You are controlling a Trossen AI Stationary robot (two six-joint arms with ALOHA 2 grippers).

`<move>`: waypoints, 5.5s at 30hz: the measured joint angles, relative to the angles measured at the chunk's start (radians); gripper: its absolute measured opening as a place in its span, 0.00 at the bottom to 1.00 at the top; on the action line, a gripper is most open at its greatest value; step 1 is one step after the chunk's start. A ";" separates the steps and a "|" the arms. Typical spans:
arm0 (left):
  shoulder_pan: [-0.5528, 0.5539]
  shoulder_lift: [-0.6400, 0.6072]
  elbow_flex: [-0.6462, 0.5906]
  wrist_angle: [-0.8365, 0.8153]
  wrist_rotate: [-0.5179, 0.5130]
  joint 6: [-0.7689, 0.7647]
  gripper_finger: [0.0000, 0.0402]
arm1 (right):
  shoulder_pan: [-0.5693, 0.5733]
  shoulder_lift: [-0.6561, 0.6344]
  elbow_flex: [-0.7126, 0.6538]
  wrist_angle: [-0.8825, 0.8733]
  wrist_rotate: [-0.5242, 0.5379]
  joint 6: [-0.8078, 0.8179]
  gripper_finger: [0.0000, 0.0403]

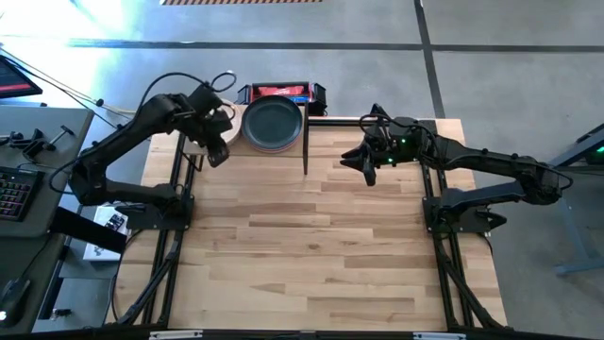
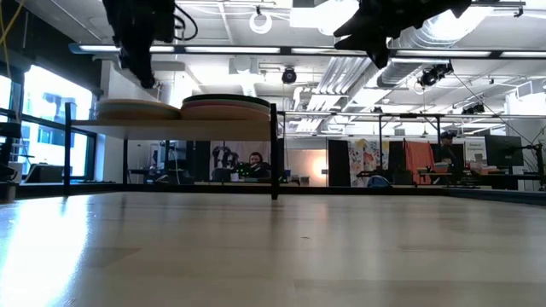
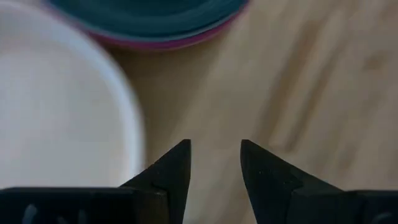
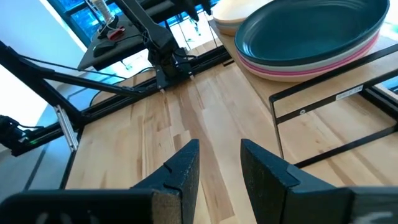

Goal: Place and stack plates onto a shelf
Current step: Return to Home Position

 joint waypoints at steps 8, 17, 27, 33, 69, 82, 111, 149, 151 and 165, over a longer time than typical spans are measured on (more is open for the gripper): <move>-0.042 -0.160 -0.050 0.314 0.198 -0.165 0.31 | -0.010 0.000 0.000 -0.020 0.049 0.032 0.27; -0.151 -0.317 -0.223 0.779 0.204 -0.281 0.31 | -0.009 -0.001 0.000 -0.090 0.113 0.012 0.27; -0.295 -0.337 -0.458 1.153 0.258 -0.311 0.31 | -0.022 -0.005 -0.054 -0.028 0.326 -0.010 0.27; -0.365 -0.347 -0.598 1.268 0.265 -0.302 0.31 | -0.029 -0.044 -0.253 0.235 0.281 0.064 0.27; -0.449 -0.723 -1.256 1.687 0.257 -0.298 0.31 | 0.109 -0.335 -0.714 0.492 0.368 0.208 0.27; -0.449 -0.724 -1.255 1.684 0.257 -0.325 0.31 | 0.181 -0.335 -0.749 0.437 0.363 0.157 0.27; -0.448 -0.723 -1.254 1.478 0.127 -0.617 0.31 | 0.234 -0.335 -0.749 0.283 0.361 0.055 0.27; -0.533 -1.051 -1.254 1.449 0.125 -0.590 0.31 | 0.234 -0.984 -0.748 0.132 0.361 0.058 0.27; -0.537 -1.061 -1.254 1.449 0.126 -0.590 0.31 | 0.234 -1.018 -0.748 0.130 0.361 0.058 0.27; -0.553 -1.117 -1.254 1.447 0.126 -0.590 0.31 | 0.278 -1.074 -0.810 0.236 0.361 0.058 0.27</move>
